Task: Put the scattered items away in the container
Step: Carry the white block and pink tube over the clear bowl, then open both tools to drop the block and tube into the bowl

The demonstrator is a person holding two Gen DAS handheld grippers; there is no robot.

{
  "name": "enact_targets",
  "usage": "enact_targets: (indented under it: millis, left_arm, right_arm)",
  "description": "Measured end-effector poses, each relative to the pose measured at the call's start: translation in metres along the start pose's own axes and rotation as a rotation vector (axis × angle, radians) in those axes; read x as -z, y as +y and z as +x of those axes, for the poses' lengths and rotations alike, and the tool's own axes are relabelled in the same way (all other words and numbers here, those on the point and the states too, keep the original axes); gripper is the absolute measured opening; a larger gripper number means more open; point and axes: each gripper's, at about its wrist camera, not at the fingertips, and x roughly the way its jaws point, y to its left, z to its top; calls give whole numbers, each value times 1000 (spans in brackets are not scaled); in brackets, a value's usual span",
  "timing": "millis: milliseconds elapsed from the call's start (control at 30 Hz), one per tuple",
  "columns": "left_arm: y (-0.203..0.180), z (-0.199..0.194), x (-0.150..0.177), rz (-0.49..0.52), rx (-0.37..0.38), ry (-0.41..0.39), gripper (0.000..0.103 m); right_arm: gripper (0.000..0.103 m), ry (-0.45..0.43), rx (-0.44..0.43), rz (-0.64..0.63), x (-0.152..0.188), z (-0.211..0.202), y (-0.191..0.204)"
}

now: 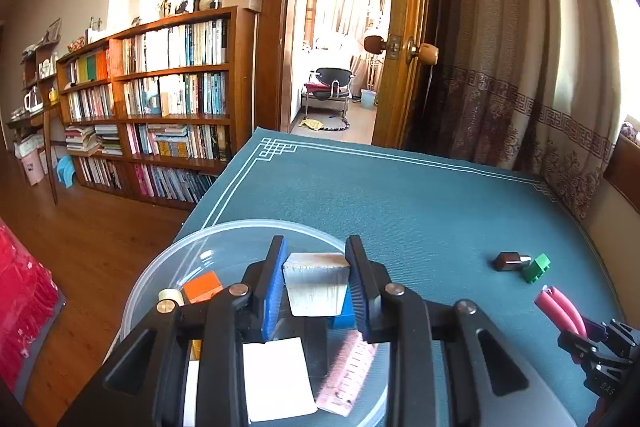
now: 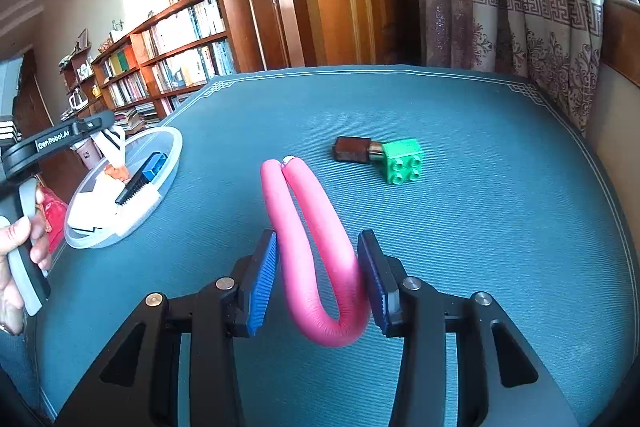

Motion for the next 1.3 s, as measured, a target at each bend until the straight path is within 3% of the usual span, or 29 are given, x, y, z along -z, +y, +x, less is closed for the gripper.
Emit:
enact_targets:
  millis: [67, 733, 1067, 1267, 1300]
  left_arm:
    - [6, -3, 3, -23, -11, -23, 84]
    - [79, -26, 16, -143, -71, -20, 90]
    - [106, -26, 19, -199, -101, -10, 91]
    - [110, -26, 20, -209, -109, -5, 91]
    - [110, -26, 21, -212, -108, -3, 91]
  right_arm:
    - [44, 0, -12, -5, -4, 3, 8]
    - [44, 54, -236, -12, -54, 67, 112]
    - [44, 86, -296, -20, -73, 102, 160]
    - [49, 108, -324, -7, -81, 121, 178]
    - [56, 113, -330, -3, -81, 124, 179]
